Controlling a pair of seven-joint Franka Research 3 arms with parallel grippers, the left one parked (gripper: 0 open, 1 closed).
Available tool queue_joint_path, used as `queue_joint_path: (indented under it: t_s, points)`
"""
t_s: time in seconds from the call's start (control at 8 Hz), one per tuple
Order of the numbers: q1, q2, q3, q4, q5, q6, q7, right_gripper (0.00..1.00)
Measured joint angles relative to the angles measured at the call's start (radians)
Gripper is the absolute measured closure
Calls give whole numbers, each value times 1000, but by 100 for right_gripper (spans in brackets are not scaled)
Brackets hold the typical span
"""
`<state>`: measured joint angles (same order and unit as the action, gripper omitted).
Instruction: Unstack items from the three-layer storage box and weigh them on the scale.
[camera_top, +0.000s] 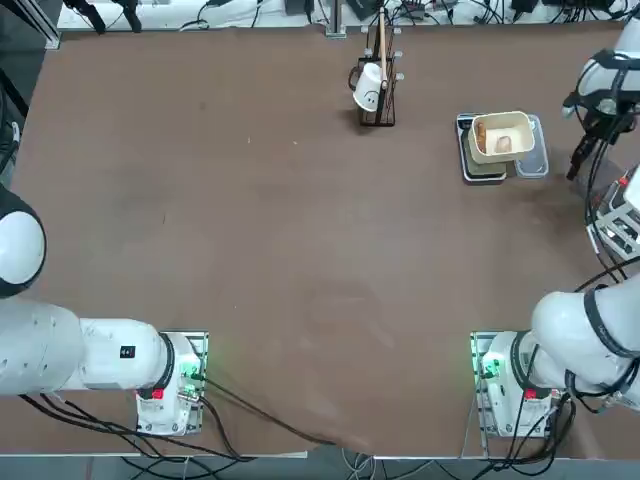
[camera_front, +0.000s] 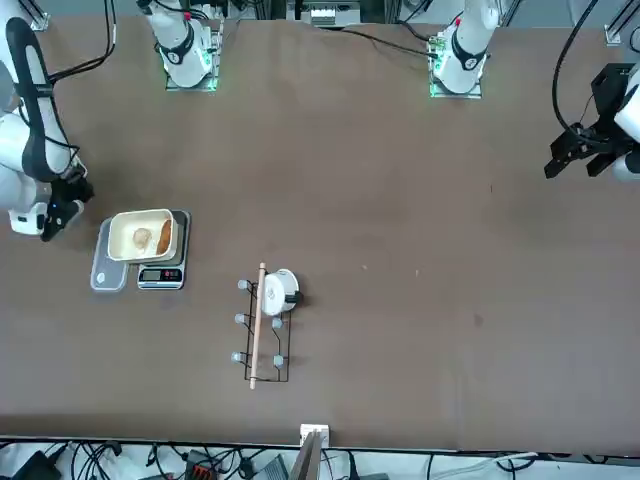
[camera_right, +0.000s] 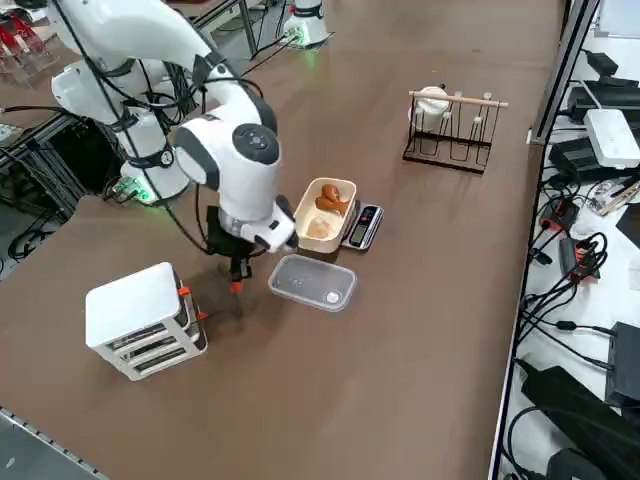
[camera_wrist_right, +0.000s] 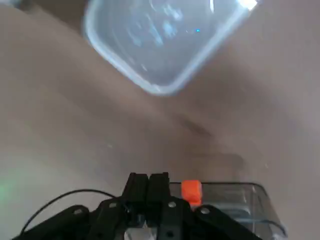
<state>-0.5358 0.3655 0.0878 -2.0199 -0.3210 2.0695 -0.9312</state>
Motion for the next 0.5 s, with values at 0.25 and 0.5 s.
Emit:
queue_joint_path:
  t_s: [0.25,0.5]
  points:
    - [-61,0,-1,-3,-47,6,-35,98]
    - [-89,-3,-1,-10,-70,5,-38,98]
